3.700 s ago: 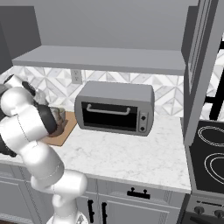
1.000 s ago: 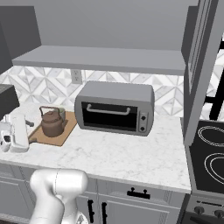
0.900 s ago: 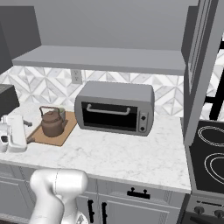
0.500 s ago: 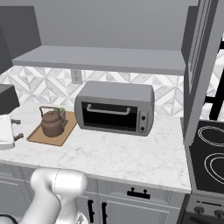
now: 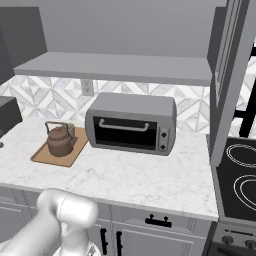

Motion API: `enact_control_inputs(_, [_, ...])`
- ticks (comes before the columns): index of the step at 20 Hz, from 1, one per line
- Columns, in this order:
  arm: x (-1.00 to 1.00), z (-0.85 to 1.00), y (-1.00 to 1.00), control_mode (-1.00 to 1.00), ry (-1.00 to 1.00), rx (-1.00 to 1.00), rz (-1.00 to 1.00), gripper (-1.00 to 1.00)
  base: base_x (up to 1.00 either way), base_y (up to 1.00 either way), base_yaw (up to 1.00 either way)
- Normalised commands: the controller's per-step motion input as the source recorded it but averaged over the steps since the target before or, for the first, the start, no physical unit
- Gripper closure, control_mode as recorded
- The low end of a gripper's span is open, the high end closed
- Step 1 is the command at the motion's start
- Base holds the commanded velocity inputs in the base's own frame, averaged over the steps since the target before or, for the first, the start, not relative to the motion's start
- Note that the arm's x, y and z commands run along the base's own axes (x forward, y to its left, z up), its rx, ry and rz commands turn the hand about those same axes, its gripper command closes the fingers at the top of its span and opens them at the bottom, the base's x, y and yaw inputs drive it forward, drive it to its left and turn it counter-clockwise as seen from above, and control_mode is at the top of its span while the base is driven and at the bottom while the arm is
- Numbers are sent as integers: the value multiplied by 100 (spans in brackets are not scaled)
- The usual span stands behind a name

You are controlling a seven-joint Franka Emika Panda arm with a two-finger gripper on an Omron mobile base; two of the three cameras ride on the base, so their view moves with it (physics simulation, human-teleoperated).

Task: Pick the kettle from the counter and place it on the tray. Then pick the mug from the cabinet and place it on the tray. Then close the cabinet doors.

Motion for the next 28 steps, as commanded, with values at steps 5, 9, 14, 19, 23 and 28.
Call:
enact_control_inputs(5, [0,17,75,-100,-18,-13,0,-100,0,0,0])
enact_control_inputs(9, [1,1,74,-100,-14,-11,0,-100,0,0,0])
enact_control_inputs(14, [0,17,56,-100,-17,-9,-4,-100,0,0,0])
enact_control_inputs(19, [0,31,42,-100,-15,-9,-6,-100,0,0,0])
enact_control_inputs(23, [0,35,25,-100,-8,-6,-7,-100,0,0,0])
enact_control_inputs(28, [0,41,13,-100,-3,-5,-8,-100,0,0,0])
